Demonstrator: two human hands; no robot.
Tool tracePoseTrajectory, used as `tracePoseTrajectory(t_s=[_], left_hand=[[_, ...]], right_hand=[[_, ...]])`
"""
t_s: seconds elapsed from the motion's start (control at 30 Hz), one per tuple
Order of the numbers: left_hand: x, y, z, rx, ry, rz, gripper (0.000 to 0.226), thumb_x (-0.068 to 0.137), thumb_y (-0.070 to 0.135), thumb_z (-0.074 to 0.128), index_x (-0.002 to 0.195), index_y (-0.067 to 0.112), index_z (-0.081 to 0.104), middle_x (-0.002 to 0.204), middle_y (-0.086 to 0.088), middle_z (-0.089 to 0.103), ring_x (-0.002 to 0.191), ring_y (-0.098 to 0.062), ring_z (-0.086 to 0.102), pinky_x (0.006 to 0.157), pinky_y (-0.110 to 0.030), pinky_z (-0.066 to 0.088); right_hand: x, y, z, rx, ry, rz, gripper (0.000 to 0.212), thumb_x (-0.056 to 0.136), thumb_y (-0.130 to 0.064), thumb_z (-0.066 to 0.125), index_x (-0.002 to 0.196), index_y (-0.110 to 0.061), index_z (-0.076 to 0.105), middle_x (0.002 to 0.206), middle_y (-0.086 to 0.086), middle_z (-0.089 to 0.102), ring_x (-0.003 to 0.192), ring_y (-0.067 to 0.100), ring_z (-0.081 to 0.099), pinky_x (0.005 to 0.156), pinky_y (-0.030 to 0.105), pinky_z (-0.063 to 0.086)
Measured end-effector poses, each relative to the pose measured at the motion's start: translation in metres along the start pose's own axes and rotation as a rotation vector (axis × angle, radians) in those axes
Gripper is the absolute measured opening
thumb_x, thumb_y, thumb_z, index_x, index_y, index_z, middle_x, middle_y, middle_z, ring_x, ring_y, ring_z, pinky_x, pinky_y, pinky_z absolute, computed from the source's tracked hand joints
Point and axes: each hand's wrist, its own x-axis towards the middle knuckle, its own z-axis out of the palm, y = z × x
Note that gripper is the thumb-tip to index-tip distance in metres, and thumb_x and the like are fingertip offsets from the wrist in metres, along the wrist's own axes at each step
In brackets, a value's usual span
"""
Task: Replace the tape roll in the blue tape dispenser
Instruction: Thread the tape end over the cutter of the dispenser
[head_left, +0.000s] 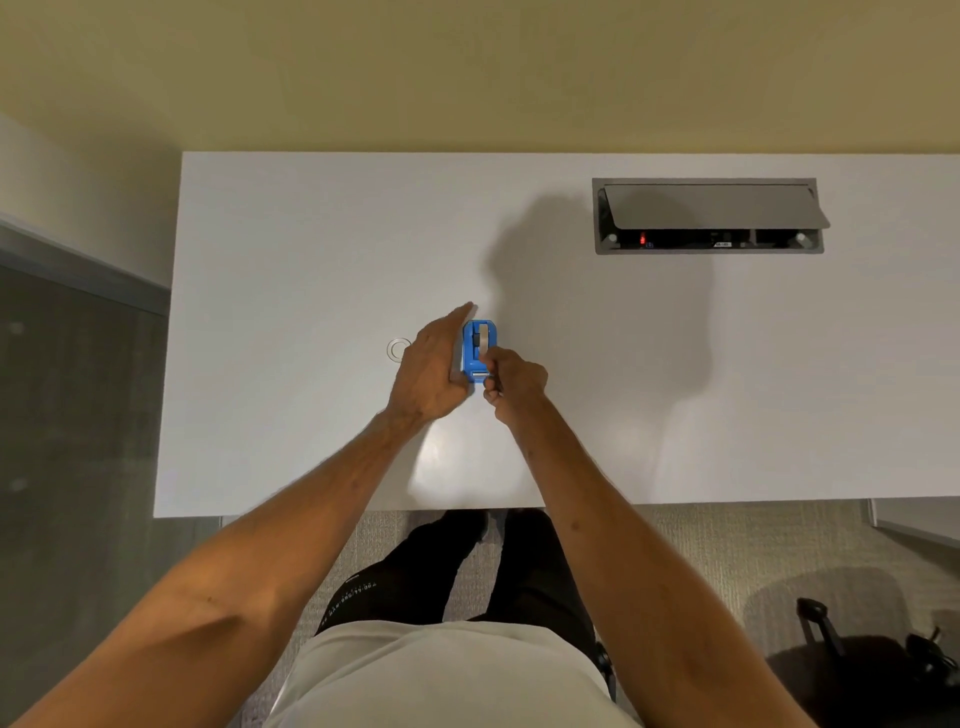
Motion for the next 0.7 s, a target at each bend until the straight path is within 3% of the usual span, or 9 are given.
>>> tracePoseTrajectory(t_s=[0.07,0.17,0.33,0.47,0.7], left_hand=[[0.007,-0.005,0.002,0.141,-0.056,0.025,0.103,0.088,0.033,0.083,0.17,0.011,0.025,0.173,-0.007,0.037,0.163,-0.03,0.034,0.134,-0.046,0.03],[0.013,-0.007,0.005,0.246,-0.089,0.025,0.1,0.091,0.039,0.08,0.169,0.012,0.026,0.174,-0.007,0.035,0.166,-0.032,0.026,0.135,-0.05,0.025],[0.017,-0.009,0.006,0.298,-0.099,-0.012,0.093,0.094,0.046,0.077,0.168,0.016,0.03,0.17,-0.005,0.044,0.165,-0.033,0.029,0.135,-0.052,0.024],[0.019,-0.01,0.006,0.327,-0.104,-0.007,0.094,0.094,0.047,0.077,0.169,0.016,0.029,0.17,-0.005,0.043,0.165,-0.034,0.028,0.135,-0.051,0.025],[0.019,-0.012,0.009,0.328,-0.104,-0.021,0.094,0.096,0.048,0.076,0.169,0.017,0.027,0.171,-0.006,0.043,0.164,-0.034,0.029,0.135,-0.052,0.027]], right_hand=[[0.001,0.001,-0.001,-0.019,-0.012,0.0,0.016,0.083,-0.008,0.076,0.083,-0.006,0.06,0.068,0.009,0.058,0.043,0.011,0.046,0.038,0.018,0.042],[0.003,0.001,-0.002,-0.034,-0.03,-0.002,0.018,0.083,-0.009,0.076,0.078,-0.007,0.059,0.064,0.007,0.056,0.042,0.01,0.044,0.038,0.018,0.04],[0.006,0.002,-0.002,-0.015,-0.004,0.001,0.019,0.083,-0.012,0.08,0.085,-0.005,0.062,0.065,0.005,0.056,0.044,0.01,0.042,0.047,0.02,0.043],[0.004,0.005,-0.001,0.006,-0.001,0.031,0.022,0.082,-0.007,0.077,0.07,-0.008,0.059,0.059,0.003,0.053,0.039,0.009,0.038,0.038,0.018,0.037],[0.002,0.025,-0.008,0.014,0.014,0.018,0.018,0.085,-0.01,0.077,0.077,-0.006,0.061,0.067,0.005,0.055,0.043,0.01,0.036,0.036,0.017,0.032]])
